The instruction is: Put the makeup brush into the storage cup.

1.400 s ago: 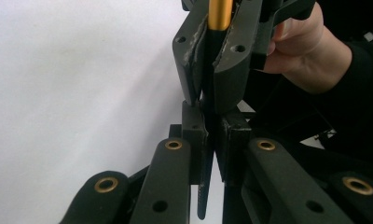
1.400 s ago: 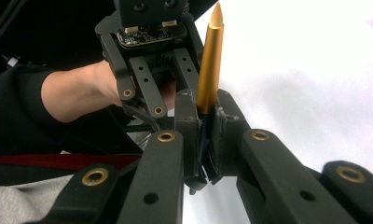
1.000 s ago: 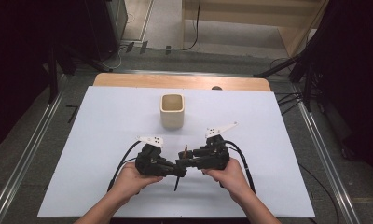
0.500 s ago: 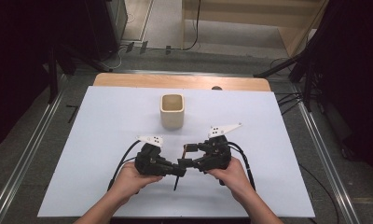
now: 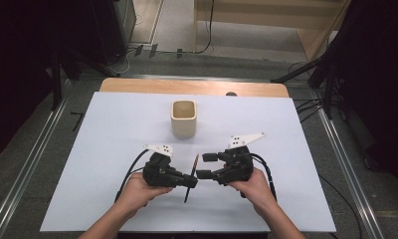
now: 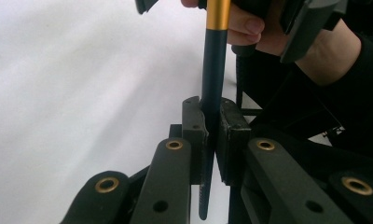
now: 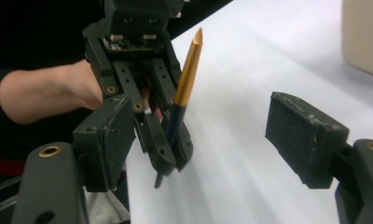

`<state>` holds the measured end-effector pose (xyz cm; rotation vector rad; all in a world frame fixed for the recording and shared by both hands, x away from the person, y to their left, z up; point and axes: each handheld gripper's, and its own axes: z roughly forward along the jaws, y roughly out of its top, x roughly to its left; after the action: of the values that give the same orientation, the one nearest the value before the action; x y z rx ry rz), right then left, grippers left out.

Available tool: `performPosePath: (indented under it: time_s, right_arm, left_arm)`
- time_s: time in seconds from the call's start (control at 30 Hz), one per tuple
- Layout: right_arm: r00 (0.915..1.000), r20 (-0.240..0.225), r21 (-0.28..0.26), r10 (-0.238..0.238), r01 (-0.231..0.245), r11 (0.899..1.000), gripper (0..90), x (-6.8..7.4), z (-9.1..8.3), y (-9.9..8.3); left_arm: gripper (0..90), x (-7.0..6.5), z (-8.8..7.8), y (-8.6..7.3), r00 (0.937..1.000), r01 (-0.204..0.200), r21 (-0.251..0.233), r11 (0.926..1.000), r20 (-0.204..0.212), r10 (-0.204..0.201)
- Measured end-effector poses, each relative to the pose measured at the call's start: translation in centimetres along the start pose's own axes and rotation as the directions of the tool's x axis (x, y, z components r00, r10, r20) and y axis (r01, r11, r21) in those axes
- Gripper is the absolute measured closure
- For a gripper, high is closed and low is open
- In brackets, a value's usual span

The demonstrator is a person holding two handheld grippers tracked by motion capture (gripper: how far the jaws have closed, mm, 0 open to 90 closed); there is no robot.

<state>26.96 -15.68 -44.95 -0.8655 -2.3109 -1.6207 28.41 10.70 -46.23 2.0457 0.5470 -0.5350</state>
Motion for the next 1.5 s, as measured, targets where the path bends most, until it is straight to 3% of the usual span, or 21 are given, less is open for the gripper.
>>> performPosePath:
  time_s: [0.23, 0.4, 0.67, 1.07, 1.5]
  right_arm:
    - [0.9947, 0.08, 0.008, -0.065, 0.064, 0.998, 24.7, 0.2, -0.9, -0.3]
    - [0.9813, 0.158, 0.017, -0.109, 0.108, 0.994, 24.7, 0.3, -1.6, -0.5]
    - [0.9636, 0.23, 0.034, -0.136, 0.132, 0.991, 24.7, 0.3, -2.5, -1.0]
    - [0.9476, 0.294, 0.03, -0.126, 0.122, 0.992, 24.7, 0.1, -4.5, -2.1]
    - [0.9274, 0.361, 0.013, -0.098, 0.1, 0.995, 24.6, -0.4, -7.3, -4.3]
  left_arm:
    - [84.5, 0.0, -0.2, 0.1, 1.0, -0.005, 0.0, 1.0, -0.008, 0.005]
    - [84.5, 0.0, -0.3, 0.1, 0.9999, -0.004, -0.003, 1.0, -0.013, 0.004]
    - [84.6, 0.0, -0.5, 0.1, 0.9998, -0.009, -0.006, 0.9999, -0.021, 0.008]
    - [84.5, -0.1, -0.8, 0.3, 0.9996, -0.007, -0.038, 0.9993, -0.027, 0.006]
    - [84.5, -0.1, -0.9, 0.3, 0.9989, -0.015, -0.037, 0.9992, -0.044, 0.014]
